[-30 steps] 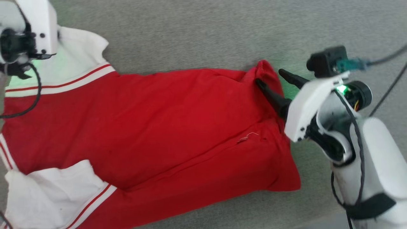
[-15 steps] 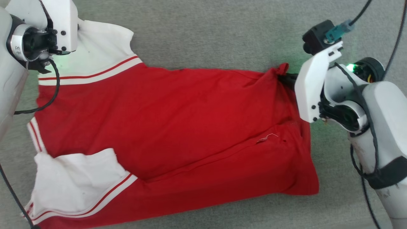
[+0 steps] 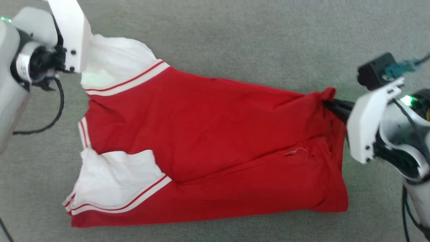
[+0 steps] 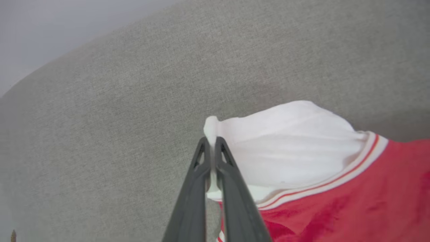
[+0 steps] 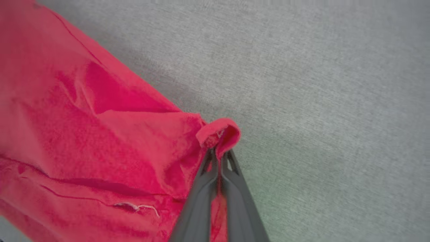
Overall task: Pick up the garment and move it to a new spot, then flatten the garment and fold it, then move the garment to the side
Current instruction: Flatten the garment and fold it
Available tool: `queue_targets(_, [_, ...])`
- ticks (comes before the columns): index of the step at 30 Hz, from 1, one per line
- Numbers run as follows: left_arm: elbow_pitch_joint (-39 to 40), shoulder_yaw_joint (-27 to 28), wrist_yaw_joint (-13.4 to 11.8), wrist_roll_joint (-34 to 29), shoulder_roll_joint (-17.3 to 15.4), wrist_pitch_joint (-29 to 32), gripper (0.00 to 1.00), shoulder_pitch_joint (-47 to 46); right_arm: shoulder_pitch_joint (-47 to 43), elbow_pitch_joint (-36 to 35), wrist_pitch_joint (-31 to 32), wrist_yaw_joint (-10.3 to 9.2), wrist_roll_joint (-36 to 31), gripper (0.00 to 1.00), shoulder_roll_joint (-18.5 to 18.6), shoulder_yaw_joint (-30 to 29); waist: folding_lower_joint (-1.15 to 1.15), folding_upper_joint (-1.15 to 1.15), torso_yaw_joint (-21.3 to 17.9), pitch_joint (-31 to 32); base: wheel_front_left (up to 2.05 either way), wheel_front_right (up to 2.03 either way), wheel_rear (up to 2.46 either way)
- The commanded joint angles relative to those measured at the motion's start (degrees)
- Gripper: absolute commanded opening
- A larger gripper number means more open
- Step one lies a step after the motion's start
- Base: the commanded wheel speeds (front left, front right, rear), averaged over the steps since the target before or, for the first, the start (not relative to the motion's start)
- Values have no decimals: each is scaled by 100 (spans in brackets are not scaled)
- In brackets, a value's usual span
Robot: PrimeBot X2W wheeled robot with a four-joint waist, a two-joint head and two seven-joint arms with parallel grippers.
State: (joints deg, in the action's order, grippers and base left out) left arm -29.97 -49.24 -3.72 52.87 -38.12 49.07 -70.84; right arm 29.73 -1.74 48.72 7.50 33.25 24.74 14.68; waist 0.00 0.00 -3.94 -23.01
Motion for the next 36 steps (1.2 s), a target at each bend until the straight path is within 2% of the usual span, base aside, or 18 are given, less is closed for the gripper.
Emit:
queue_targets(1, [212, -7, -101, -43, -106, 49, 0, 130, -161, -136, 55, -1, -17, 0, 43, -93, 0, 0, 130, 134, 0, 0, 0])
queue_targets(6, [1671, 9, -685, 44, -727, 330, 0, 743, -862, -890, 296, -1, -103, 0, 49, -594, 0, 0, 285, 309, 0, 0, 0])
queue_targets(9, [2535, 24, -1121, 127, -1097, 487, 0, 1197, -1263, -1282, 464, -1, -157, 0, 3, -817, 0, 0, 359, 391, 0, 0, 0])
queue_targets(15, [4037, -45, -1910, 256, -1673, 630, 0, 2104, -2009, -1766, 768, -1, -72, 0, -88, -1151, 0, 0, 465, 488, 0, 0, 0])
queue_targets(16, [4037, -45, -1910, 256, -1673, 630, 0, 2104, -2009, -1766, 768, -1, -72, 0, -88, -1151, 0, 0, 465, 488, 0, 0, 0])
queue_targets(20, [4670, -157, -2322, 351, -1890, 597, 0, 2677, -2409, -1801, 865, -1, -50, 0, -186, -1299, 0, 0, 526, 531, 0, 0, 0])
queue_targets(24, [4765, -240, -2523, 478, -1823, 380, 0, 3157, -2591, -1587, 803, -1, -61, 0, -323, -1295, 0, 0, 568, 580, 0, 0, 0])
queue_targets(25, [4697, -244, -2548, 546, -1765, 293, 21, 3273, -2597, -1512, 770, -1, -86, 0, -349, -1264, 0, 0, 575, 589, 0, 0, 0])
queue_targets(26, [4498, -272, -2496, 627, -1654, 131, 42, 3449, -2552, -1349, 647, -1, -109, 18, -370, -1162, 0, 0, 575, 621, 0, 0, 0])
queue_targets(27, [4392, -249, -2471, 653, -1594, 7, 69, 3518, -2538, -1258, 576, -1, -136, 50, -354, -1127, 0, 0, 571, 641, 0, 0, 0])
queue_targets(28, [4276, -230, -2442, 637, -1550, -114, 100, 3583, -2512, -1164, 490, -1, -130, 100, -378, -1075, 0, 0, 560, 664, 0, 0, 0])
queue_targets(32, [3912, -89, -2283, 806, -1325, -681, 100, 3871, -2490, -919, 183, 0, -9, 100, -456, -1004, 0, 0, 530, 752, 0, 0, 0])
queue_targets(36, [3742, 168, -2173, 974, -1231, -1360, 100, 4189, -2613, -861, 15, -1, 177, 100, -522, -1167, 0, 0, 496, 833, 0, 0, 0])
